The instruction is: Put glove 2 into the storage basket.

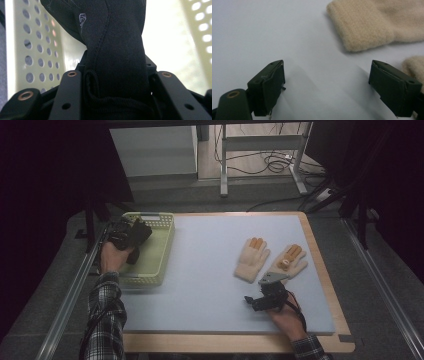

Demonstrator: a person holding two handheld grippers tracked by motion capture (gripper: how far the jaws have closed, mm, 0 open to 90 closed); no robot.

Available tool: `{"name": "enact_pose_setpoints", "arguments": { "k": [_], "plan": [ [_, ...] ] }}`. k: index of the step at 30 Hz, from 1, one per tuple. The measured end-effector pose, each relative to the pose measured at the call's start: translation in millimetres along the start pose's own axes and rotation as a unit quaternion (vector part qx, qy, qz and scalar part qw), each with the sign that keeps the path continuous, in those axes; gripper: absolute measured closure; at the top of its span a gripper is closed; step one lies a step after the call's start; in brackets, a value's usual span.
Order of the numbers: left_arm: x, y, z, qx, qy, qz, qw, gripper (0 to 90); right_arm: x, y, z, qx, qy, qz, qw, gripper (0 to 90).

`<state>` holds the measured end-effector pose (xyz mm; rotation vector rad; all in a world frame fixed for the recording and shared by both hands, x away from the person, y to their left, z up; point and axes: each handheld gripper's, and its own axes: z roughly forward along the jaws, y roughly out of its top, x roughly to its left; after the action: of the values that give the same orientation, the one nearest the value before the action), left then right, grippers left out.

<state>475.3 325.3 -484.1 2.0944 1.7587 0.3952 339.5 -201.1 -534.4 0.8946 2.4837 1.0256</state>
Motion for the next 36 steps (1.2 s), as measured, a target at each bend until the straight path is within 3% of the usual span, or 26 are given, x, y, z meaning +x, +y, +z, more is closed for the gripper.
{"name": "enact_pose_setpoints", "arguments": {
  "k": [6, 11, 13, 15, 19, 24, 28, 33, 36],
  "plan": [
    [6.2, 0.4, 14.0, 0.023, 0.006, 0.000, 0.9997, 52.6, 0.0, 0.0, 0.0, 0.000, 0.000, 0.000, 1.0000, 13.2],
    [3.2, 0.1, 20.2, 0.056, 0.034, 0.017, 0.9977, 27.9, 0.1, 0.0, 0.0, 0.000, 0.000, 0.001, 1.0000, 13.2],
    [3.3, 0.2, 17.3, 0.052, 0.030, 0.013, 0.9981, 19.8, 0.1, 0.0, 0.0, 0.000, 0.000, 0.001, 1.0000, 13.2],
    [3.1, 0.6, 12.3, 0.046, 0.031, 0.012, 0.9984, 12.8, 0.0, 0.0, 0.0, 0.000, 0.000, 0.000, 1.0000, 13.2],
    [2.5, 0.5, -0.9, 0.029, 0.023, 0.015, 0.9992, 7.1, 0.0, 0.0, 0.0, 0.000, 0.000, 0.000, 1.0000, 13.2],
    [5.3, -5.4, -18.8, -0.012, -0.015, 0.011, 0.9997, 5.3, 0.2, 0.0, -0.1, 0.000, 0.000, 0.001, 1.0000, 13.2],
    [4.7, -13.5, -28.1, -0.043, -0.045, 0.013, 0.9980, 3.6, 0.0, 0.0, 0.0, 0.000, 0.000, 0.000, 1.0000, 13.2],
    [1.3, -21.4, -36.5, -0.069, -0.053, 0.030, 0.9958, 2.4, 0.1, 0.0, 0.0, 0.000, 0.000, 0.000, 1.0000, 13.2],
    [-4.2, -25.3, -42.7, -0.089, -0.069, 0.041, 0.9928, 2.1, 0.1, 0.0, 0.0, 0.000, 0.000, 0.000, 1.0000, 13.2]
  ]
}}
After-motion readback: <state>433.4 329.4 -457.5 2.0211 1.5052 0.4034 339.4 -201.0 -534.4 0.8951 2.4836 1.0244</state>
